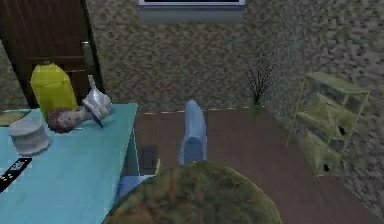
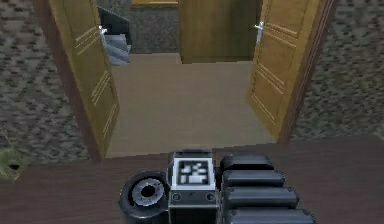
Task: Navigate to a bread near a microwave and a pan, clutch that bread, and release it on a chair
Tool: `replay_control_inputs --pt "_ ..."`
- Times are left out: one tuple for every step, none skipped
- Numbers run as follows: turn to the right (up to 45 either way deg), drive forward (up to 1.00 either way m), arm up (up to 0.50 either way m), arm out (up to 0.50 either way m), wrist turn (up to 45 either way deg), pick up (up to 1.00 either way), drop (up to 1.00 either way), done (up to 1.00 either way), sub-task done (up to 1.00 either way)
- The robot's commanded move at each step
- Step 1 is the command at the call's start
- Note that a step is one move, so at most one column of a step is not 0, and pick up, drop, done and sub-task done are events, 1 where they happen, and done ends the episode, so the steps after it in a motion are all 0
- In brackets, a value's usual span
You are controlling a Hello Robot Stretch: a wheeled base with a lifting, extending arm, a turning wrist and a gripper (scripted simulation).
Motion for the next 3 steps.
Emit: replay_control_inputs --pt "24.0 0.0 0.0 0.0 0.0 0.0 0.0 0.0 0.0" --pt "3.0 0.0 0.0 0.0 0.0 0.0 0.0 0.0 0.0" --pt "0.0 0.65 0.0 0.0 0.0 0.0 0.0 0.0 0.0"
